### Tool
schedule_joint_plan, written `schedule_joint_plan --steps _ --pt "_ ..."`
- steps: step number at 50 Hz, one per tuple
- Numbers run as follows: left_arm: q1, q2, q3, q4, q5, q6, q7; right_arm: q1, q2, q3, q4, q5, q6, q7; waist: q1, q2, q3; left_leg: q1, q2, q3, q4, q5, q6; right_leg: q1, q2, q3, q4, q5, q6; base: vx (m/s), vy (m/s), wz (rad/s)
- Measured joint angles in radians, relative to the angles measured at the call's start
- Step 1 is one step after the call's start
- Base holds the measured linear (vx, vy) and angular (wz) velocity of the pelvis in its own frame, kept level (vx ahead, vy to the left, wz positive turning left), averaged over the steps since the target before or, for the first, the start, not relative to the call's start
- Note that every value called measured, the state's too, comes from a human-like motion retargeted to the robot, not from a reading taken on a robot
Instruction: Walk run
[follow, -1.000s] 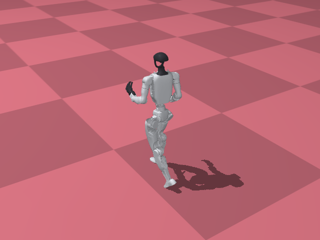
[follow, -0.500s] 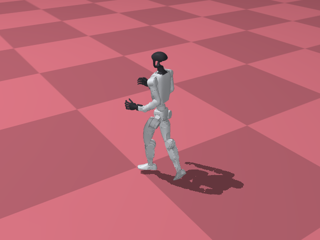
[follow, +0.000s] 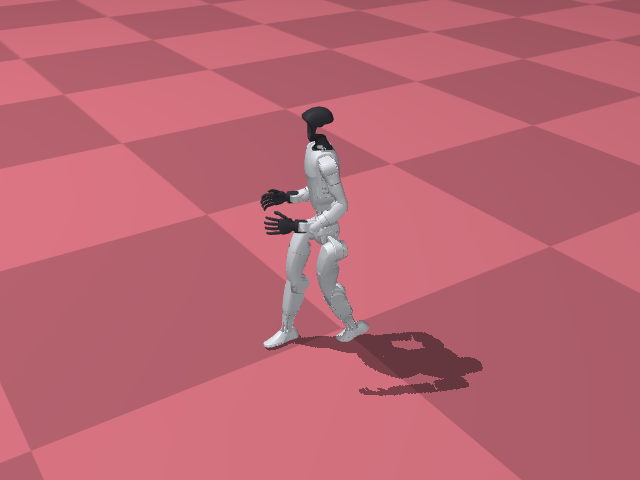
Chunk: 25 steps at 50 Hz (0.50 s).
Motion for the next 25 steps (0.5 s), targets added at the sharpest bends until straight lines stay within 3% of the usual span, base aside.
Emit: schedule_joint_plan --steps 2,3,5,7,9,12,18,20,23,25 --pt "0.045 -0.047 0.010 0.028 -0.018 -0.005 -0.038 -0.054 -0.010 0.006 0.007 -0.018 -0.001 0.003 -0.013 0.009 -0.031 -0.085 -0.017 0.092 0.150 0.206 -0.110 -0.002 -0.051 0.008 0.076 -0.155 -0.062 0.85 0.23 2.16" --pt "0.064 -0.072 0.013 0.045 -0.012 -0.014 -0.066 -0.069 -0.011 0.001 0.012 -0.014 -0.007 -0.006 -0.038 0.032 -0.041 -0.152 0.025 0.117 0.279 0.266 -0.197 -0.001 -0.051 0.038 0.115 -0.197 -0.056 0.74 0.10 3.26" --pt "0.092 -0.125 0.026 0.067 0.029 -0.015 -0.098 -0.104 -0.018 0.009 0.029 0.043 -0.033 -0.022 -0.071 0.058 -0.046 -0.273 0.163 0.241 0.501 0.326 -0.346 0.023 -0.088 -0.062 0.146 -0.245 -0.058 0.55 0.02 3.22" --pt "0.119 -0.167 0.043 0.073 0.057 -0.012 -0.101 -0.137 -0.018 0.041 0.045 0.138 -0.058 -0.016 -0.034 0.020 -0.057 -0.334 0.220 0.395 0.585 0.276 -0.257 0.080 -0.123 -0.136 0.126 -0.263 -0.091 0.67 0.06 1.61" --pt "0.147 -0.193 0.047 0.074 0.061 -0.019 -0.093 -0.168 -0.016 0.063 0.052 0.249 -0.080 0.025 0.062 -0.021 -0.062 -0.421 0.198 0.463 0.632 0.155 -0.180 0.115 -0.136 -0.174 0.108 -0.255 -0.117 0.51 0.08 0.84" --pt "0.185 -0.201 0.047 0.064 0.043 -0.021 -0.076 -0.197 -0.027 0.070 0.018 0.363 -0.105 0.091 0.141 -0.052 -0.064 -0.569 0.185 0.484 0.620 0.019 -0.139 0.182 -0.145 -0.249 0.062 -0.239 -0.115 0.57 0.06 1.60" --pt "0.199 -0.185 0.071 0.026 0.027 -0.012 -0.030 -0.232 -0.082 0.024 -0.096 0.291 -0.055 0.122 0.239 -0.067 -0.072 -0.662 0.300 0.732 0.286 -0.230 0.039 0.310 -0.076 -0.467 0.002 -0.234 -0.070 0.60 -0.05 1.76" --pt "0.186 -0.199 0.082 0.021 0.035 -0.008 0.000 -0.230 -0.081 0.005 -0.120 0.239 -0.038 0.103 0.228 -0.057 -0.078 -0.646 0.268 0.748 0.139 -0.286 0.066 0.354 -0.034 -0.545 -0.002 -0.231 -0.042 0.57 -0.14 2.09" --pt "0.162 -0.241 0.115 0.016 0.048 -0.004 0.046 -0.208 -0.055 0.003 -0.113 0.190 -0.033 0.063 0.232 -0.092 -0.096 -0.634 0.190 0.701 0.052 -0.319 0.144 0.374 0.002 -0.571 0.036 -0.140 -0.002 0.88 -0.29 1.12" --pt "0.138 -0.263 0.132 0.016 0.057 -0.002 0.084 -0.181 -0.019 0.001 -0.080 0.167 -0.030 0.057 0.258 -0.092 -0.120 -0.613 0.299 0.714 0.059 -0.360 0.111 0.334 0.036 -0.574 0.125 0.049 0.000 0.84 -0.28 0.32"
